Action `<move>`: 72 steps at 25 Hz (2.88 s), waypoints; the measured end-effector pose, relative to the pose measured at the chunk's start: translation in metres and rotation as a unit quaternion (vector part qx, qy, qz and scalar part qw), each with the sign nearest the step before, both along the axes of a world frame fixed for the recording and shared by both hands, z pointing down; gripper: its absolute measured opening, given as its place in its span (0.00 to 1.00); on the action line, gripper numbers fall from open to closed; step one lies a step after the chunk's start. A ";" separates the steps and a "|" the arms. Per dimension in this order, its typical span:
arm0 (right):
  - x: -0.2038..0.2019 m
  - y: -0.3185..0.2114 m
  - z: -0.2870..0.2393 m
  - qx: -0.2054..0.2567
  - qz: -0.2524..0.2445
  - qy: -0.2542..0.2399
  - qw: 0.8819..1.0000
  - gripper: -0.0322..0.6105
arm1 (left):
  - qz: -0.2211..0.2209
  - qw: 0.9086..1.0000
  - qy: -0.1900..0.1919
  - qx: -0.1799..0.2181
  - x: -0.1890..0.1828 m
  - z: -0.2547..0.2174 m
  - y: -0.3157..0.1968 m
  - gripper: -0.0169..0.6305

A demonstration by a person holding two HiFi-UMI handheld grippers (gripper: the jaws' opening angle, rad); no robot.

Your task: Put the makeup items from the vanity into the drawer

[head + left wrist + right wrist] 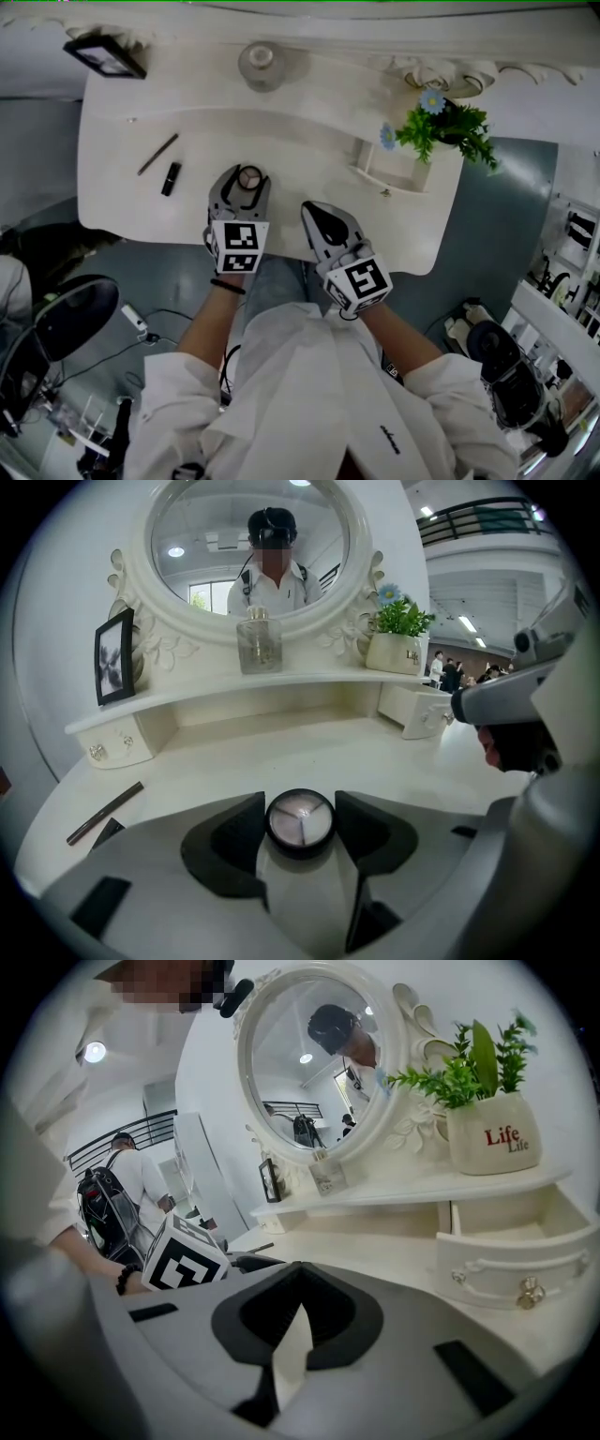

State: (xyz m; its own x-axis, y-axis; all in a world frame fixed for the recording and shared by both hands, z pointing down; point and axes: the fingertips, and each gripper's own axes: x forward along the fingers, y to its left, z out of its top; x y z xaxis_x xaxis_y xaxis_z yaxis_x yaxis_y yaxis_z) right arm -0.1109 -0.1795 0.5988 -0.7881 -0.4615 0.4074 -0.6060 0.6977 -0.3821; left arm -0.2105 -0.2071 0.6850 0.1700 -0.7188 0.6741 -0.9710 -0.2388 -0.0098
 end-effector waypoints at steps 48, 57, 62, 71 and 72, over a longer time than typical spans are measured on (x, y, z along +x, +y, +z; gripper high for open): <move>0.192 -0.047 -0.057 0.051 0.158 -0.005 0.986 0.08 | 0.127 0.986 0.087 0.070 0.230 -0.107 -0.047 0.40; 0.220 -0.057 -0.054 0.045 0.171 -0.010 0.984 0.08 | 0.120 0.987 0.087 0.065 0.259 -0.100 -0.064 0.40; 0.230 -0.061 -0.049 0.040 0.175 -0.010 0.984 0.08 | 0.114 0.988 0.085 0.055 0.267 -0.092 -0.071 0.40; 0.237 -0.067 -0.043 0.033 0.178 -0.013 0.983 0.08 | 0.106 0.991 0.074 0.034 0.271 -0.081 -0.080 0.41; 0.237 -0.067 -0.042 0.032 0.178 -0.014 0.983 0.08 | 0.103 0.991 0.074 0.030 0.270 -0.079 -0.079 0.41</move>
State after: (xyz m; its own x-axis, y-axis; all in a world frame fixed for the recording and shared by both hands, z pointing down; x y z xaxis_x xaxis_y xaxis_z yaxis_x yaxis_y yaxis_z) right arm 0.1263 -0.2461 0.5563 -0.5817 -0.7344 0.3496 -0.8067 0.4658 -0.3638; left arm 0.0596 -0.2865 0.6061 0.4111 -0.6968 0.5878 -0.8936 -0.4354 0.1089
